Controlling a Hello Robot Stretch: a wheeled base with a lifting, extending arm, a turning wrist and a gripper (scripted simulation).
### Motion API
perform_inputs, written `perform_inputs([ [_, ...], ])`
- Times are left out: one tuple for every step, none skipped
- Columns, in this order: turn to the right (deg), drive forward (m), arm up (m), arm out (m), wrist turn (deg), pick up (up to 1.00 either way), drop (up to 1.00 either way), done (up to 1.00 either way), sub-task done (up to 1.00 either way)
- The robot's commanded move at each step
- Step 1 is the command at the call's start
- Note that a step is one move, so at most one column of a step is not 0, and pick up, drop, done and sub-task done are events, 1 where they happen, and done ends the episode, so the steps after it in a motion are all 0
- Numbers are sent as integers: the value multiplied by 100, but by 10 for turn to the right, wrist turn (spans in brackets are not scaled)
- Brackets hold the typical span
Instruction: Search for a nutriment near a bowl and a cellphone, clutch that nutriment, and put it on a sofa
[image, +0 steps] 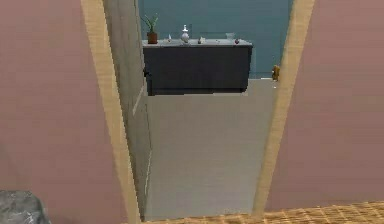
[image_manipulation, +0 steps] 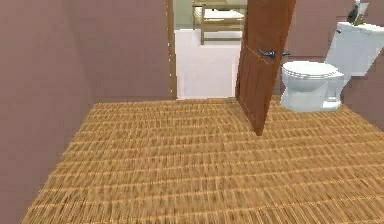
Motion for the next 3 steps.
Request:
perform_inputs([
  [0, 100, 0, 0, 0, 0, 0, 0, 0],
  [30, 0, 0, 0, 0, 0, 0, 0, 0],
  [0, 100, 0, 0, 0, 0, 0, 0, 0],
])
